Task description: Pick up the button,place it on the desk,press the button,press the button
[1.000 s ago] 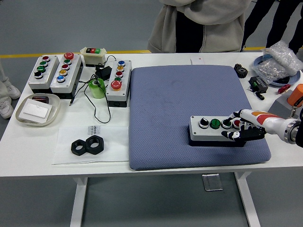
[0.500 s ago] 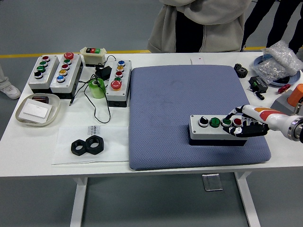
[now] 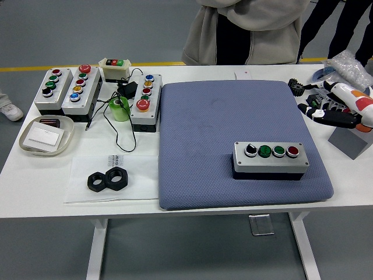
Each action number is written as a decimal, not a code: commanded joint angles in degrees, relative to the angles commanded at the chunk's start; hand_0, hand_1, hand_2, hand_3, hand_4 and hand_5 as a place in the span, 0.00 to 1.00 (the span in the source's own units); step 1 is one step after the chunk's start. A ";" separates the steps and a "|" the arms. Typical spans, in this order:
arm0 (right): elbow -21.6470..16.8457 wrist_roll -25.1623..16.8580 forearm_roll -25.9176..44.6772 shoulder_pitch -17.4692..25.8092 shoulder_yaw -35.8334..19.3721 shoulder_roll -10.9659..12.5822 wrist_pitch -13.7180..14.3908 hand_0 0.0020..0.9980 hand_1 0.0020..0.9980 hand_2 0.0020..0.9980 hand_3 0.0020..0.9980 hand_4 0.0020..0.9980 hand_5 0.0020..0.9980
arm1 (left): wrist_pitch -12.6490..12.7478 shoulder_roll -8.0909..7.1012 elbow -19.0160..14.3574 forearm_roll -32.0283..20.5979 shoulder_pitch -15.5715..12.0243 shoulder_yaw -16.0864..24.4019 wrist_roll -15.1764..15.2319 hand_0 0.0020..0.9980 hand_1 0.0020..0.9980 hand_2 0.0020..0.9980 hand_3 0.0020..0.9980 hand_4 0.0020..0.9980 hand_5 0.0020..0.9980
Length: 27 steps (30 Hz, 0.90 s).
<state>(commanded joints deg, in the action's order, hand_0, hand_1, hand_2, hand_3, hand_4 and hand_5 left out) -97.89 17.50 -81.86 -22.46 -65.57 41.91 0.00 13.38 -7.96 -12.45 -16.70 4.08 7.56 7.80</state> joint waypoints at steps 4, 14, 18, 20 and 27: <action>1.23 -7.01 9.30 0.65 -0.86 -0.21 8.08 0.94 0.90 1.00 1.00 0.73 0.73 | 0.06 0.04 0.01 0.28 -0.12 0.21 -0.08 0.71 0.83 0.89 0.83 0.64 1.00; 7.62 -17.55 33.24 2.73 -6.80 -1.47 16.02 0.99 0.93 1.00 1.00 0.73 0.70 | 0.12 0.15 0.03 1.02 -0.63 0.65 -0.22 0.71 0.83 0.89 0.83 0.64 1.00; 11.11 -18.09 42.92 3.08 -8.08 -1.87 16.36 1.00 0.92 0.99 0.98 0.73 0.71 | 0.06 0.13 0.01 0.81 -0.62 0.44 -0.09 0.72 0.83 0.89 0.83 0.62 1.00; 12.84 -18.23 47.76 3.33 -8.52 -2.09 16.42 1.00 0.92 0.99 0.98 0.73 0.71 | 0.04 0.15 0.02 0.66 -0.50 0.34 -0.05 0.72 0.83 0.89 0.83 0.62 1.00; 16.47 -18.13 56.24 4.22 -9.35 -2.92 15.57 0.96 0.87 0.90 0.87 0.70 0.78 | -0.01 0.21 0.03 0.25 -0.11 0.09 0.02 0.72 0.83 0.89 0.83 0.64 1.00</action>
<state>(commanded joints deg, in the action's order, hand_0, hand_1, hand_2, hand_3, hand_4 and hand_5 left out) -81.42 -0.63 -25.62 -18.24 -74.93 38.99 15.57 13.37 -7.76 -12.42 -16.46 3.97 7.65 7.82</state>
